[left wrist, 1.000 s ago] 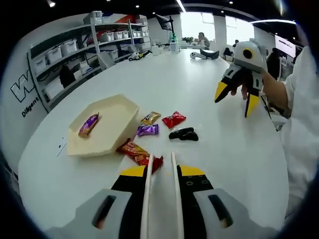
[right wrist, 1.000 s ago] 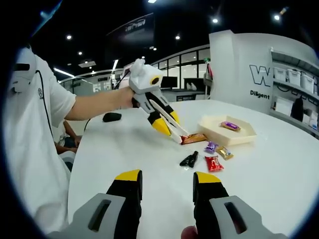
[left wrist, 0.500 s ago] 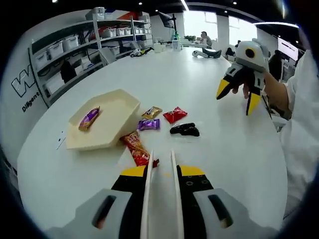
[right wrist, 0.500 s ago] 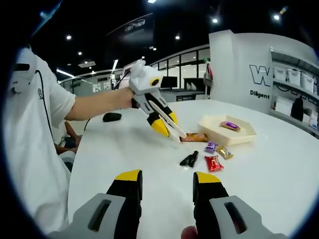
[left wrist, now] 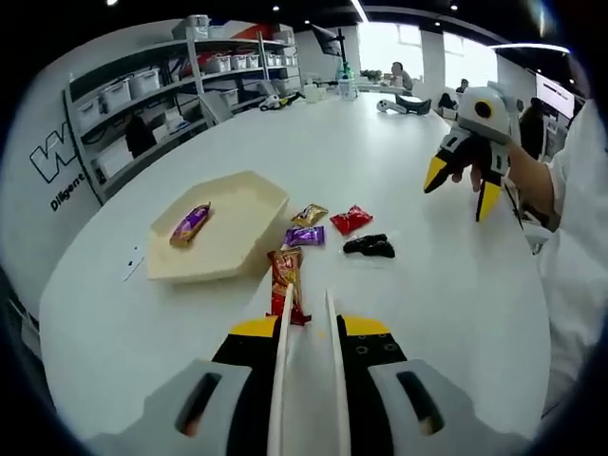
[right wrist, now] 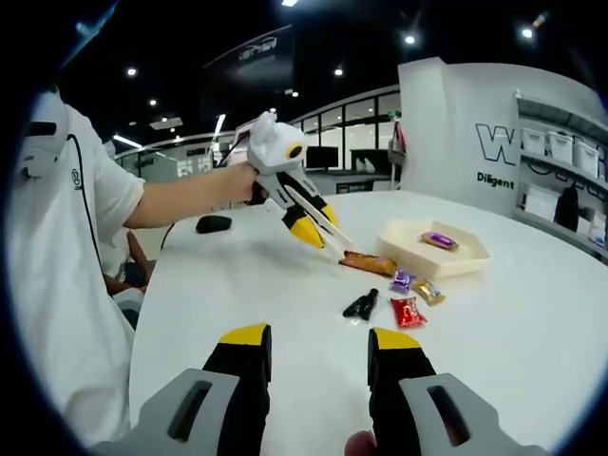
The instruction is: Place the target food into the container with the food tongs after gripping and lifting it, then release it inside without dropping or visibly crushing the food.
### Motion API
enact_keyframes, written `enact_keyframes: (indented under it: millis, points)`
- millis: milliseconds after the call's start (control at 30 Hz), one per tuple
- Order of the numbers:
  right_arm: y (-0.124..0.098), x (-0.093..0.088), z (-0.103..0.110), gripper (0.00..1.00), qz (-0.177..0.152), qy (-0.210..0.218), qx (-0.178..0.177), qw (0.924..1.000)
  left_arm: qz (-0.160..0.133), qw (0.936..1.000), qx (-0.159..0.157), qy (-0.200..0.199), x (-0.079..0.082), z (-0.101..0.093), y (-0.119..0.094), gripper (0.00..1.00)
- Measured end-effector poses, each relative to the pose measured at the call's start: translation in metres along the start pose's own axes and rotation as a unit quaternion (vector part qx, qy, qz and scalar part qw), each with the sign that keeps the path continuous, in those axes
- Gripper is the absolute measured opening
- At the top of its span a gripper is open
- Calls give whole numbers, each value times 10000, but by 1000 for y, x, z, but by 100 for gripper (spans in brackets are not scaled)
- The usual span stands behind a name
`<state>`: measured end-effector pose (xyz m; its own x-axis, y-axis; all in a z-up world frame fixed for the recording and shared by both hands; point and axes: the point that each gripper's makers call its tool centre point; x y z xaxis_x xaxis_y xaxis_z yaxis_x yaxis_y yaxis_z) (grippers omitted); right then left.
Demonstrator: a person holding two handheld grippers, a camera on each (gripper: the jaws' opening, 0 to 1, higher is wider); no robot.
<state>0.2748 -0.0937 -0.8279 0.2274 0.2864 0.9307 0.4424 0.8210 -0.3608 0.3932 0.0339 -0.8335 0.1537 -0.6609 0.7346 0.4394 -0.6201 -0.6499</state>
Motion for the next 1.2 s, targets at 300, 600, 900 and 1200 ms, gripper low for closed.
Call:
enact_keyframes:
  millis: [300,600,900,1200]
  points:
    - [-2,-2,-1,36,-12,27,-21,10000,55,9999,43,-104,3,14,14,21]
    - [-3,-5,-2,36,-12,65,-30,10000,136,9997,-43,-219,5,17,25,21]
    - [-3,-8,-5,36,-20,104,-34,9999,165,9995,-122,-248,8,16,29,21]
    - [-3,-8,-5,36,-25,118,-40,9999,123,9989,-202,-405,10,19,32,21]
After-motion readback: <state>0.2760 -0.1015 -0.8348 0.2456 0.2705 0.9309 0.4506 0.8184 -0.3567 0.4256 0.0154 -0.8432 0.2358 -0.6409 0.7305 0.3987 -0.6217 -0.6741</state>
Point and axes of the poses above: the point that each gripper's makers call its tool centre point, and the gripper's own axes: y roughly forward along the fingers, z roughly to its left, x roughly out of its top, and after that the axes turned 7 degrees about x, right-handed
